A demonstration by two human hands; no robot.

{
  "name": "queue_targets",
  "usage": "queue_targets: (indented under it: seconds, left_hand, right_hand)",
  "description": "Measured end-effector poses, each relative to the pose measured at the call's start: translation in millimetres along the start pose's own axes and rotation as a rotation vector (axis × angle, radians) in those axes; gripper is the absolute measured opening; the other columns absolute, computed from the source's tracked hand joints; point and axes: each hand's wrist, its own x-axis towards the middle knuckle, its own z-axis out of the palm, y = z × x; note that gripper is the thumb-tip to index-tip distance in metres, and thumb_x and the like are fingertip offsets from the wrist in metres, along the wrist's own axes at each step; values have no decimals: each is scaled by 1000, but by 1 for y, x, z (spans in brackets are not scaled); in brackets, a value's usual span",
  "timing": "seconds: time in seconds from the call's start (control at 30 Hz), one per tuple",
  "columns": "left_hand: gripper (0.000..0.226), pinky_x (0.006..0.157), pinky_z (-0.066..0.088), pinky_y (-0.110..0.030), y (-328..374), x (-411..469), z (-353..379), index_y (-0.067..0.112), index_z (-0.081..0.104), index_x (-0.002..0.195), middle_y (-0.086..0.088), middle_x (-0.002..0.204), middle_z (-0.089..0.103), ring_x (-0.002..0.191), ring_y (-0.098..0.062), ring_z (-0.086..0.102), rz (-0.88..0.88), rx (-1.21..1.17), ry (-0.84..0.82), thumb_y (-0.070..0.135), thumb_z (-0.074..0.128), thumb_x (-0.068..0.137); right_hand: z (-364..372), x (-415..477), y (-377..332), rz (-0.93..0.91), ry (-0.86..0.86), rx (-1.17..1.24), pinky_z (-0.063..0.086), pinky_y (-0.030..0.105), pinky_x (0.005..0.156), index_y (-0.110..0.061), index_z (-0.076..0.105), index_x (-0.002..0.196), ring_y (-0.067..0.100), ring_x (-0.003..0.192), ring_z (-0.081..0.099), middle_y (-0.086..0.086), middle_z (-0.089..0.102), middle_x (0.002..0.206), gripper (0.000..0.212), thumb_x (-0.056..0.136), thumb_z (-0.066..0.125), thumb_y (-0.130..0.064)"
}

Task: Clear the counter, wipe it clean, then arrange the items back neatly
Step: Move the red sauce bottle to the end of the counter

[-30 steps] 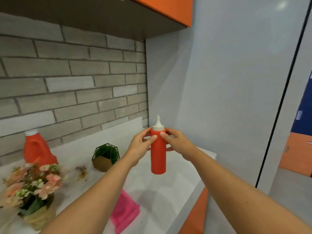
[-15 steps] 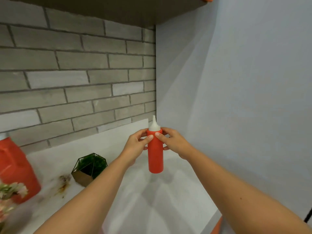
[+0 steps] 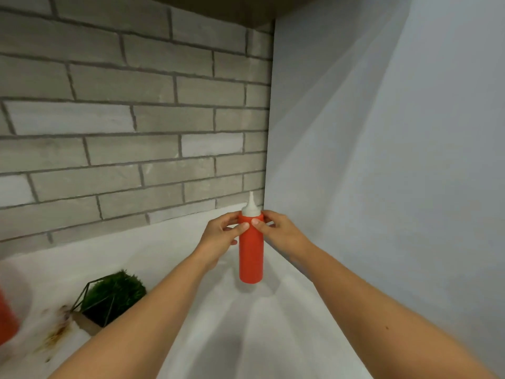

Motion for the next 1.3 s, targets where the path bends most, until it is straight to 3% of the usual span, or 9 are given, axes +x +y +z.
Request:
queue_targets:
  seconds: [0.2, 0.3, 0.43, 0.5, 0.6, 0.83, 0.93, 1.03, 1.3]
  left_hand:
    - [36, 72, 49, -25, -25, 53, 19, 14, 59, 123, -4, 101, 61, 96, -20, 60, -24, -24, 106, 16, 63, 87]
    - [35, 71, 48, -23, -40, 80, 27, 10, 60, 118, -7, 108, 61, 90, -17, 59, -32, -26, 179, 15, 66, 84]
    - [28, 67, 49, -21, -61, 115, 36, 4, 57, 108, -7, 104, 60, 83, -16, 60, -74, -59, 299, 9, 68, 82]
    - [26, 76, 54, -29, -72, 130, 37, 6, 59, 106, -10, 109, 63, 89, -21, 63, -68, -54, 321, 8, 68, 81]
    - [23, 93, 51, -44, -86, 147, 38, 12, 61, 102, -12, 111, 64, 101, -27, 63, -56, -30, 340, 11, 69, 80]
    - [23, 94, 50, -45, -106, 175, 37, 15, 63, 103, -10, 108, 67, 101, -26, 63, -24, 17, 384, 16, 69, 81]
    - [15, 96, 49, -45, -110, 184, 35, 20, 64, 103, -4, 106, 67, 102, -24, 63, -38, 33, 373, 23, 59, 90]
    - [33, 97, 48, -39, -107, 188, 36, 15, 63, 112, -6, 110, 65, 104, -22, 61, -109, -55, 350, 35, 41, 97]
    - [53, 91, 45, -29, -101, 185, 30, 10, 51, 129, -10, 125, 57, 106, -17, 55, -159, -132, 278, 43, 23, 99]
  right_hand:
    - [-15, 66, 36, -32, -86, -28, 49, 33, 84, -11, 60, 118, 25, 97, 60, 8, 64, 106, 34, 91, 57, -31]
    - [-19, 91, 51, -5, -131, 50, 54, 39, 85, -9, 57, 121, 25, 97, 61, 0, 60, 95, 33, 92, 57, -25]
    - [-19, 128, 73, -14, -142, 1, 51, 48, 91, -10, 57, 121, 30, 103, 61, 10, 60, 109, 35, 91, 59, -27]
    - [-16, 141, 83, -25, -144, 28, 51, 49, 93, -9, 59, 117, 32, 103, 62, 9, 61, 105, 31, 91, 59, -24]
    - [-9, 157, 96, -51, -120, 64, 50, 45, 94, -8, 57, 120, 30, 104, 62, 8, 62, 107, 32, 91, 59, -21]
    - [2, 191, 116, -53, -105, 36, 45, 28, 92, -15, 52, 129, 24, 111, 56, 10, 56, 122, 38, 91, 58, -21]
    - [3, 201, 122, -19, -111, 88, 46, 37, 99, -18, 52, 129, 24, 114, 54, 7, 55, 124, 38, 91, 58, -21]
    - [4, 208, 129, 36, -114, 142, 43, 47, 103, -19, 49, 133, 26, 119, 51, 8, 53, 130, 43, 91, 58, -21]
    - [6, 211, 128, 57, -156, 148, 40, 45, 106, -22, 40, 139, 25, 125, 47, 6, 49, 136, 46, 95, 51, -20]
